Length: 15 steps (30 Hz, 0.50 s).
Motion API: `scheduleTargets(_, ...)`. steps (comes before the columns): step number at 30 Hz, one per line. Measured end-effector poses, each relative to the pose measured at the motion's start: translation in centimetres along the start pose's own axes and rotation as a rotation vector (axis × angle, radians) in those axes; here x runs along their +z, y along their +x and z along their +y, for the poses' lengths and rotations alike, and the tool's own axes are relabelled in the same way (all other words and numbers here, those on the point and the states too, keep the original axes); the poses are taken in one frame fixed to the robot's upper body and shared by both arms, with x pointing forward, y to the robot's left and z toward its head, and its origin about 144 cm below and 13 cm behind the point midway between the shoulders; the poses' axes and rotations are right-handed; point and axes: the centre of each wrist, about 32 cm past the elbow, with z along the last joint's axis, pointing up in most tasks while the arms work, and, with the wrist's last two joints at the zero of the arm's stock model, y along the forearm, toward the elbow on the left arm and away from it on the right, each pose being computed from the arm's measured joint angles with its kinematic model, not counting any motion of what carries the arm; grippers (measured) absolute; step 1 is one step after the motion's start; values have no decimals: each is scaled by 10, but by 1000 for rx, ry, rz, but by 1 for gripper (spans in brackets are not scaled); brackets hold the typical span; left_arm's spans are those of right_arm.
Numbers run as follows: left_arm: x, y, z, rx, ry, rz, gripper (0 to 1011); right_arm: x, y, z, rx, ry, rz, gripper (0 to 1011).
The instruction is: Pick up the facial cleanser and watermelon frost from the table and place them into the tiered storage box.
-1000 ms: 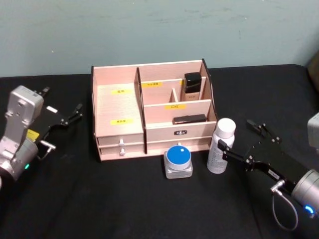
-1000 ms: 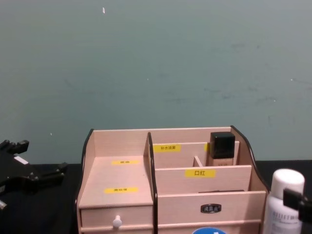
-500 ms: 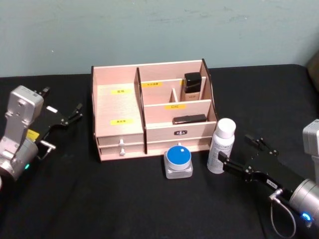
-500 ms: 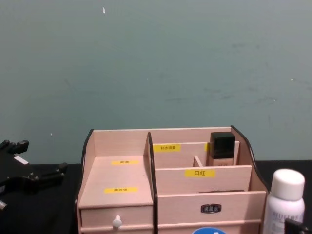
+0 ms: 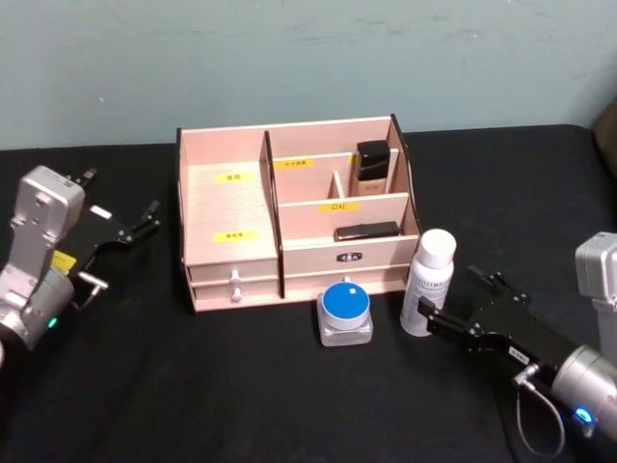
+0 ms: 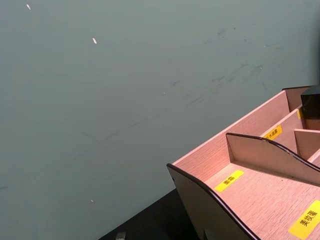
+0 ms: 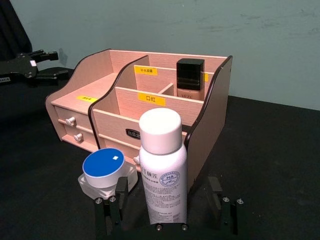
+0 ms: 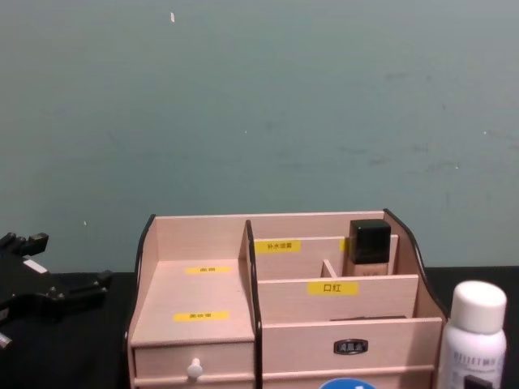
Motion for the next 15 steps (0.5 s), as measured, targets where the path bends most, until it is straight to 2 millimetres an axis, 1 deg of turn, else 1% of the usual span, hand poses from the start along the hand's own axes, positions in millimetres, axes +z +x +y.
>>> scheduleTargets(15,0,0,0,0,0,0,1009,3,11,26,33,6,-35,1002)
